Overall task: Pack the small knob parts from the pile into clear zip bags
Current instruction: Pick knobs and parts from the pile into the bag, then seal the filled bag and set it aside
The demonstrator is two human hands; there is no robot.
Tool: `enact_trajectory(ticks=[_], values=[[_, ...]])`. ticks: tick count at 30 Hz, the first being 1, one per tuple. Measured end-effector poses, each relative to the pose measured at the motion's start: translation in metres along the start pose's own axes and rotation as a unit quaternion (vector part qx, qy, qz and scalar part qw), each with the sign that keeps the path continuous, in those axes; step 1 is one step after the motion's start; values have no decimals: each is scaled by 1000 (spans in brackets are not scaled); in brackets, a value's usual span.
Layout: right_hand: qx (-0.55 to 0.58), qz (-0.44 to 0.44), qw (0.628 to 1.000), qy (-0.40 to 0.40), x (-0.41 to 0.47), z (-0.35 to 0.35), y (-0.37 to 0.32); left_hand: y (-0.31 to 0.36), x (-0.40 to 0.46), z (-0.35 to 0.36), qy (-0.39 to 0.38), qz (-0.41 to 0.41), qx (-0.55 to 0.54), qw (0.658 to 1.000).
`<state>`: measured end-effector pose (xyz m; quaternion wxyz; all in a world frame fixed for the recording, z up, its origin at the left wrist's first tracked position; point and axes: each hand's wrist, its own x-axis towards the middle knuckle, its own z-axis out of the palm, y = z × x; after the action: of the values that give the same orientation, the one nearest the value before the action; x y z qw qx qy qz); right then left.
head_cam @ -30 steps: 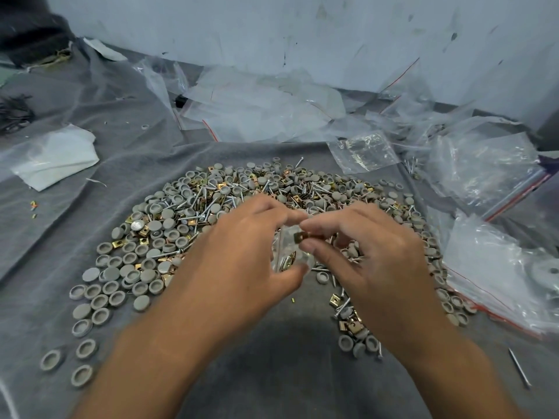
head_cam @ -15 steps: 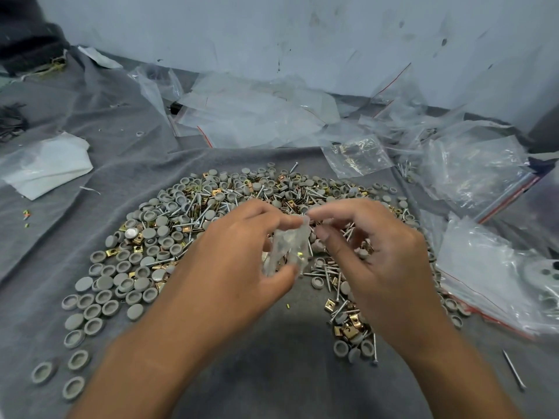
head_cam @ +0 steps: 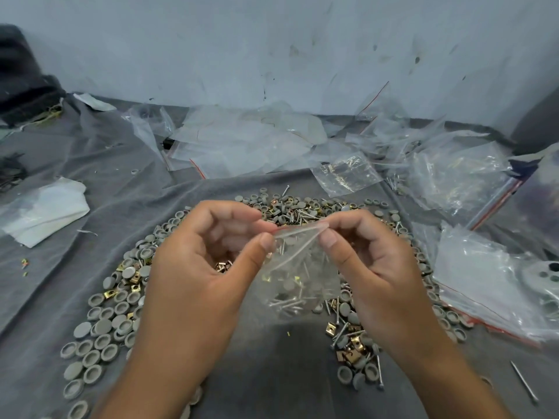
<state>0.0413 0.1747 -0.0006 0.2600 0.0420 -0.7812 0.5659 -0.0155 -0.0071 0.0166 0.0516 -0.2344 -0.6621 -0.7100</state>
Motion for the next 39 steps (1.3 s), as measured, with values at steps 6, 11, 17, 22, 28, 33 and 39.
enact_trajectory(ticks=[6,11,17,22,28,33,39], values=[[14,-10,1000,-6,-4,9,-4,1,2,2,38,-33,-69,996],[36,-5,999,0,-7,17,-6,1,2,5,35,-55,-80,995],[20,-3,1000,8,-8,18,-8,-1,0,9,2,-28,-16,999],[28,-11,1000,2,-7,19,-9,-3,1,9,11,-16,-2,1000],[23,-12,1000,9,-8,20,-10,-3,1,7,7,-25,15,1000],[23,-4,1000,10,-8,20,-11,-3,0,5,14,-31,25,999],[7,7,1000,5,-8,20,-12,-4,-1,6,17,-14,39,999]])
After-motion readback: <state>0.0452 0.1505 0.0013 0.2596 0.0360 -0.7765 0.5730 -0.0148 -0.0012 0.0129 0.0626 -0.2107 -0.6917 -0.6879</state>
